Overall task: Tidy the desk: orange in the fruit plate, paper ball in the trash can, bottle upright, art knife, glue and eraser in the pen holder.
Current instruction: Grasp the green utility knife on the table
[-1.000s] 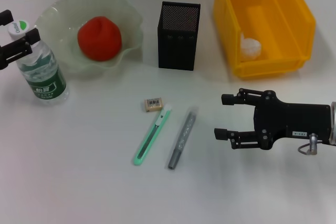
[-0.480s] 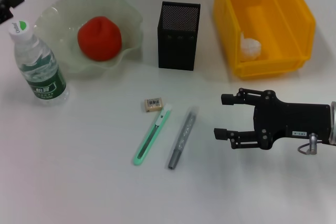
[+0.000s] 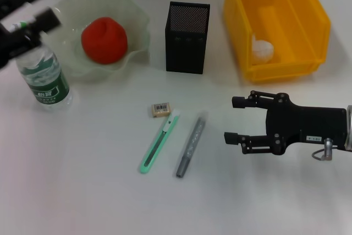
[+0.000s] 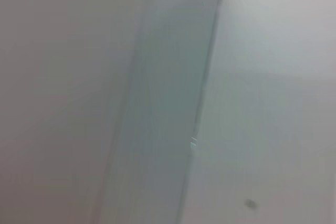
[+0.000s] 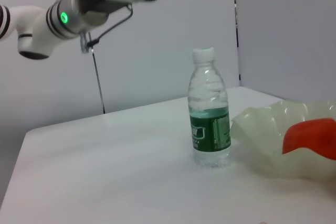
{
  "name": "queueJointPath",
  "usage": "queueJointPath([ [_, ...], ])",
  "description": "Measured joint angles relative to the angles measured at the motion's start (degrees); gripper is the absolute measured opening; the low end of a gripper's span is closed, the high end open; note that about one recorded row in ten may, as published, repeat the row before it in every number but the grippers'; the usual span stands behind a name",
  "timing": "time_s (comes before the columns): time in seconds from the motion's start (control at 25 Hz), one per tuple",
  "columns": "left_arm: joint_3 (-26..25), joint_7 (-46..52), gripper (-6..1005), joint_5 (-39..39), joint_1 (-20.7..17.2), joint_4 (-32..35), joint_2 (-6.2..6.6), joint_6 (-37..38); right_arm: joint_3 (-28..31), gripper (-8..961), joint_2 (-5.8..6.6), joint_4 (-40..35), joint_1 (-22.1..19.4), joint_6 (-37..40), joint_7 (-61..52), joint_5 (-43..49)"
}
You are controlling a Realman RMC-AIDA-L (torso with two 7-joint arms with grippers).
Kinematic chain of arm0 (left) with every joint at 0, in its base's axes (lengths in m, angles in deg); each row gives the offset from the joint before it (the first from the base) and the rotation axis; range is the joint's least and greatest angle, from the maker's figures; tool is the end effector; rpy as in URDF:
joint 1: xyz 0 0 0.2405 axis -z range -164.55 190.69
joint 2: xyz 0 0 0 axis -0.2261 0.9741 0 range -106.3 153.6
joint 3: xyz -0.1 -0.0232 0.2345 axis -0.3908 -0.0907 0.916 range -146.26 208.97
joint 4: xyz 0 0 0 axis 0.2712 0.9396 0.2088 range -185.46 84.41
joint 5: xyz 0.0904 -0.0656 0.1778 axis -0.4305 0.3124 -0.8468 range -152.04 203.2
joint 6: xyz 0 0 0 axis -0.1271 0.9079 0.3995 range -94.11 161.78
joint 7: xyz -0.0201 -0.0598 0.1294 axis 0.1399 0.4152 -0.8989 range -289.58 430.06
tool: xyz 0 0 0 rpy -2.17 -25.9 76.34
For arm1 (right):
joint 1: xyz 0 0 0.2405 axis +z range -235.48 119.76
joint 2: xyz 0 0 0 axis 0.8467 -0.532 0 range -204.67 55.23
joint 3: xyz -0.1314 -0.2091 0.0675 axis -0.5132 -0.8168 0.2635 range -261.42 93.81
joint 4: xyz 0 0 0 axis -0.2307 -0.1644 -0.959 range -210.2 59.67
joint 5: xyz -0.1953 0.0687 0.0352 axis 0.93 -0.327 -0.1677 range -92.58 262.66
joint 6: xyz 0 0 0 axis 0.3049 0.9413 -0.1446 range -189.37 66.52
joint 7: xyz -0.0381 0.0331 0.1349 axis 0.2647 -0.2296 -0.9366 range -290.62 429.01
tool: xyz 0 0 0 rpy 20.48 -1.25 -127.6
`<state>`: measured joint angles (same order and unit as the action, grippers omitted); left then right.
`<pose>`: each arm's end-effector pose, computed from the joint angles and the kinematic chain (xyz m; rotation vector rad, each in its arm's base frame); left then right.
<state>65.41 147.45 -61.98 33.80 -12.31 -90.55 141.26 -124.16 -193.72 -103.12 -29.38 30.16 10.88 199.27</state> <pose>-0.2703 0.2884 0.0948 -2.3826 -0.4386 -1.2946 0.2748 0.2954 -0.0304 -2.8080 0.3331 0.7470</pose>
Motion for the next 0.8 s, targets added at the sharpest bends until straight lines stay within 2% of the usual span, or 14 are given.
queueJointPath([
  [0.08, 4.84, -2.29, 799, -0.39, -0.04, -1.75, 0.00, -0.52, 0.02, 816, 0.00, 0.00, 0.00, 0.00, -0.06, -0.78],
  [0.2, 7.11, -4.79, 798, -3.24, 0.02, -3.20, 0.01, -1.01, 0.02, 816, 0.00, 0.00, 0.03, 0.00, -0.85, -1.06],
  [0.36, 7.21, -12.07, 798, -11.70, 0.09, -7.65, -0.84, -4.24, 0.02, 816, 0.01, 0.00, 0.83, 0.00, -1.93, -1.12],
  [0.6, 7.25, -16.67, 799, -15.22, -0.02, -12.32, -1.06, -10.85, 0.01, 816, 0.32, -0.13, 2.16, 0.16, -4.39, -1.12],
  [0.8, 7.29, -19.84, 799, -20.13, 0.33, -13.52, -2.53, -13.61, -0.43, 816, 0.45, -0.27, 3.28, 0.26, -5.77, -1.12],
])
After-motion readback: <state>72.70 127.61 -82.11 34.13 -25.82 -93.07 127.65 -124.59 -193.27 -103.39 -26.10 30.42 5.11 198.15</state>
